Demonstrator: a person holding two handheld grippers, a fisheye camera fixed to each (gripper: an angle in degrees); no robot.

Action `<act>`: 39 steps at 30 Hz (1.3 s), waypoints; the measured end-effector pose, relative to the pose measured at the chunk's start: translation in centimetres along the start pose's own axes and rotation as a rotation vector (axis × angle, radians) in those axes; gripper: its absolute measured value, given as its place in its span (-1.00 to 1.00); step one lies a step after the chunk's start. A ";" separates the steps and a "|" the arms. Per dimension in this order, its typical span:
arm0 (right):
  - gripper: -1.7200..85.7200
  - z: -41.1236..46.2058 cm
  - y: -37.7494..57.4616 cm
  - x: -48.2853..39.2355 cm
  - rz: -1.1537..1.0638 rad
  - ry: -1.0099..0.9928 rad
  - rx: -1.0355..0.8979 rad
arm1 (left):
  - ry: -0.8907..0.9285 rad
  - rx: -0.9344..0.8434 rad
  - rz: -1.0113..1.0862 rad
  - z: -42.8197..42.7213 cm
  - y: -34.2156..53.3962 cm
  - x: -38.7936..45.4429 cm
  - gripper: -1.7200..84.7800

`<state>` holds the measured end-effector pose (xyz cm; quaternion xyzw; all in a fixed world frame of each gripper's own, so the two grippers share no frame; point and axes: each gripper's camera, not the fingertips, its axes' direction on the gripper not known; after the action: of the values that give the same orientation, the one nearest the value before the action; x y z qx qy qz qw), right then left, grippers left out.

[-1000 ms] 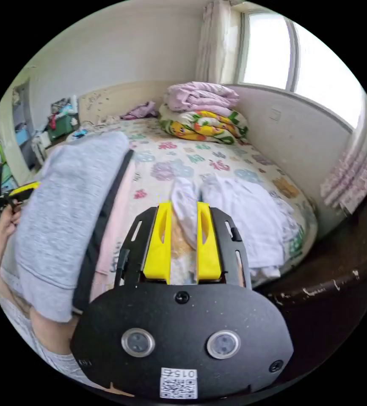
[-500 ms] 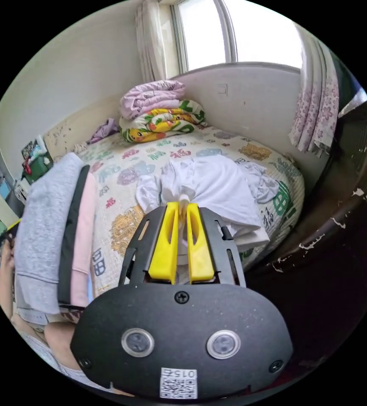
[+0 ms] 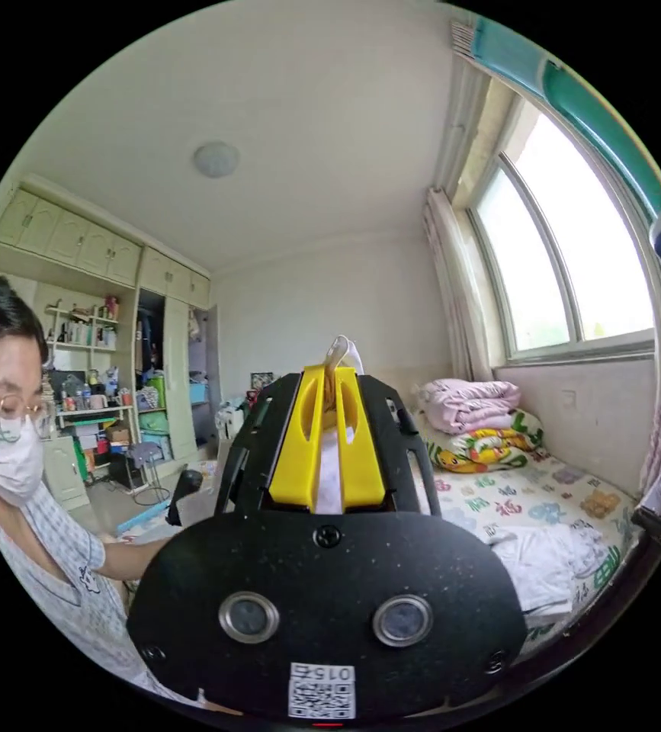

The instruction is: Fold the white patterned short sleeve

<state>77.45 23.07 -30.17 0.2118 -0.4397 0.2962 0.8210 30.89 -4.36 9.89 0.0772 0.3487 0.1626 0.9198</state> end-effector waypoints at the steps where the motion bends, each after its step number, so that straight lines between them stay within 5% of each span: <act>1: -0.94 -0.3 -0.3 -1.2 -0.011 -0.031 0.008 | 0.066 0.059 0.030 -1.6 0.3 1.9 -0.58; 6: -0.94 -0.6 0.8 -8.2 -0.024 -0.296 0.041 | 0.121 0.148 0.076 -10.1 2.2 4.6 -0.74; 11: -0.94 4.4 5.1 -8.8 0.059 -0.426 -0.053 | -0.407 0.148 -0.066 -23.0 6.2 2.4 -0.82; 19: -0.94 22.5 19.2 -3.1 0.373 -0.589 -0.327 | -0.965 0.142 -0.265 -37.2 12.4 -0.2 -0.69; 23: -0.93 30.3 25.0 -2.7 0.360 -0.649 -0.511 | -0.835 0.216 -0.242 -39.9 13.8 -1.8 -0.67; 29: -0.91 34.5 27.5 -2.6 0.235 -0.862 -0.616 | -0.562 0.104 -0.267 -35.9 14.1 -7.7 -0.58; 34: -0.86 35.1 26.6 0.2 0.073 -0.993 -0.665 | -0.572 0.069 -0.198 -35.6 13.7 -7.2 -0.74; 39: -0.73 35.4 24.8 6.7 0.048 -0.837 -0.706 | -0.665 0.178 -0.271 -39.4 14.3 -6.8 -0.79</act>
<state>42.55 21.73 -3.78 0.0130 -0.8061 0.0398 0.5902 -3.70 7.71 -11.63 0.1587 0.0506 -0.0258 0.9857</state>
